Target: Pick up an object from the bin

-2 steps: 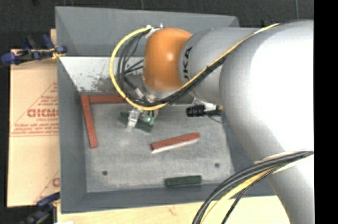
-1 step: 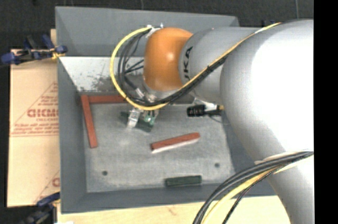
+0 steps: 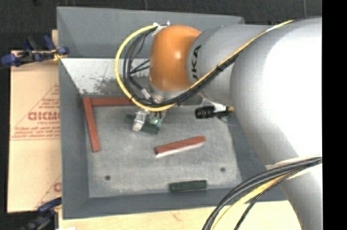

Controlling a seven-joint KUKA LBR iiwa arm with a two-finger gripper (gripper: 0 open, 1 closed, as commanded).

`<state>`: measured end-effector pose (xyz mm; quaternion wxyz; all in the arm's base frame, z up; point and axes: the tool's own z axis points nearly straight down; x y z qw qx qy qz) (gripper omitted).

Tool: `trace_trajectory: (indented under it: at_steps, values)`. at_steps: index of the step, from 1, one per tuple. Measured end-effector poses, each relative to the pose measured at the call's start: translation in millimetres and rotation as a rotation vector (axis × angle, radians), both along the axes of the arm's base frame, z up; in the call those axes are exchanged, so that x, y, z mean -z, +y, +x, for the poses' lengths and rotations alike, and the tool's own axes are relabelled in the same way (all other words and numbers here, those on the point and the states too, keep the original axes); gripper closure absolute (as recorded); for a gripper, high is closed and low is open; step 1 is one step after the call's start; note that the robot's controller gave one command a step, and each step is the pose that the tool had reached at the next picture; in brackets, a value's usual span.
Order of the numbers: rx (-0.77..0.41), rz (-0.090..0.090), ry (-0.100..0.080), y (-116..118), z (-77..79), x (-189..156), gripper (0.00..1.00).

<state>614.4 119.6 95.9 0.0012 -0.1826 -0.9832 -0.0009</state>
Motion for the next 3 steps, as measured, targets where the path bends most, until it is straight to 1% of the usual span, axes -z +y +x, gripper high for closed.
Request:
trace_trajectory:
  at_steps: [1,3]
  values:
    - [0.001,-0.001,0.001,-1.1,0.0,-22.3,1.0]
    - [0.001,-0.001,-0.006,-1.4,1.8,-59.0,1.0]
